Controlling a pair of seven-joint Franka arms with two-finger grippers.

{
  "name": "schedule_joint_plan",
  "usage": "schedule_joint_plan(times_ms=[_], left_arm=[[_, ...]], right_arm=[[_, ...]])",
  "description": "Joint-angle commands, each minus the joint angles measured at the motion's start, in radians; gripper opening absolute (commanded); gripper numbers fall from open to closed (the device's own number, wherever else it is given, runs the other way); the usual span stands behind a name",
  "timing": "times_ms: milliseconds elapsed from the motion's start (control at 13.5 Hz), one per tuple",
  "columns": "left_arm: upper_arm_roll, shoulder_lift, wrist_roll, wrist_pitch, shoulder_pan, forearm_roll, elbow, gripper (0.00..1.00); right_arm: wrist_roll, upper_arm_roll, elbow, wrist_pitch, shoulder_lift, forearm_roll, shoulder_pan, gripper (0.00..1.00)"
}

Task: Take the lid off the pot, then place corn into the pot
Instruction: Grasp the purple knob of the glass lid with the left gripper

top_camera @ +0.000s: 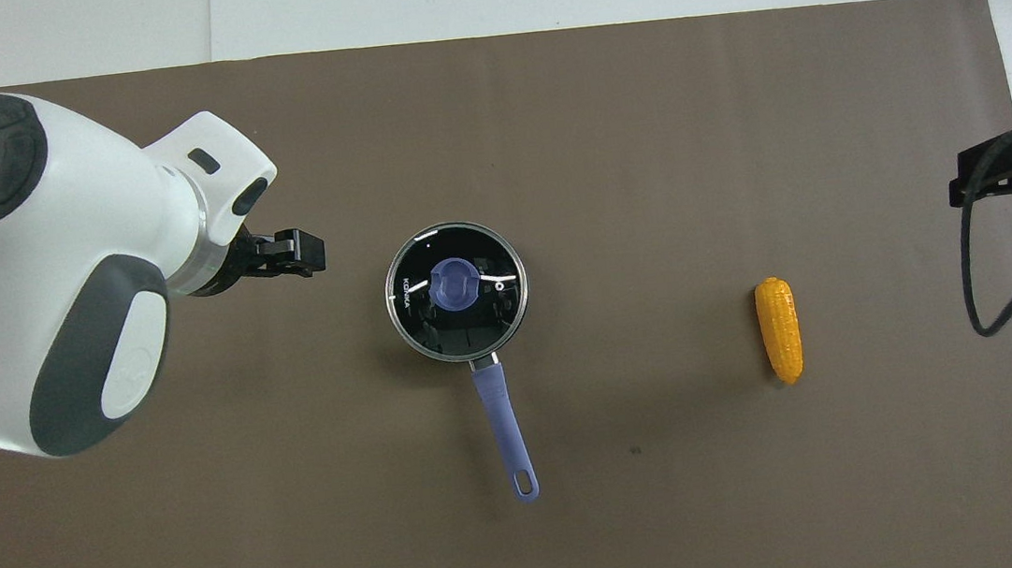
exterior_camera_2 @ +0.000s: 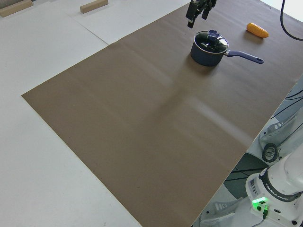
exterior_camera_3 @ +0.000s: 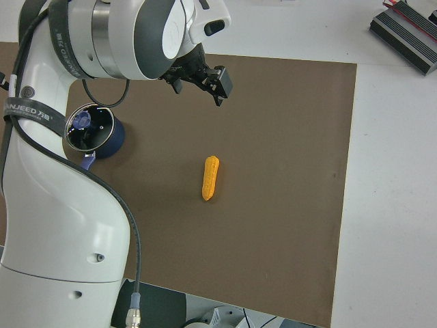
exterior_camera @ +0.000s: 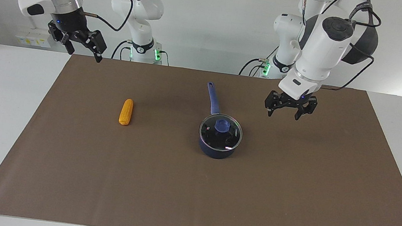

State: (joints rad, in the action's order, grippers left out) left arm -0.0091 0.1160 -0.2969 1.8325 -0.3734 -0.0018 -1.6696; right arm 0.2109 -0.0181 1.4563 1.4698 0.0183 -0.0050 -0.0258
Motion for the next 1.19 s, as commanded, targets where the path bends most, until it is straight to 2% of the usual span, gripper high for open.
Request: schedule_joint_plan(times_ms=[0,223,669,1114], left_arm=[[0.015,0.033,-0.031,0.051,-0.053,0.003,-0.01,1.0],[0.017,0.105,-0.144,0.094,-0.13,0.035,0.004,1.0],[0.017,0.203,-0.237,0.174,-0.223,0.046,0.025,1.0],[0.015,0.252,-0.317,0.177,-0.277,0.066,0.059,1.0]], right_arm=[[0.007,-0.008,0.026,0.001,-0.023,0.019,-0.013,1.0],[0.007,-0.008,0.026,0.001,-0.023,0.019,-0.013,1.0],[0.007,-0.008,0.024,0.001,-0.023,0.019,-0.013,1.0],[0.007,-0.008,0.024,0.001,-0.023,0.019,-0.013,1.0]])
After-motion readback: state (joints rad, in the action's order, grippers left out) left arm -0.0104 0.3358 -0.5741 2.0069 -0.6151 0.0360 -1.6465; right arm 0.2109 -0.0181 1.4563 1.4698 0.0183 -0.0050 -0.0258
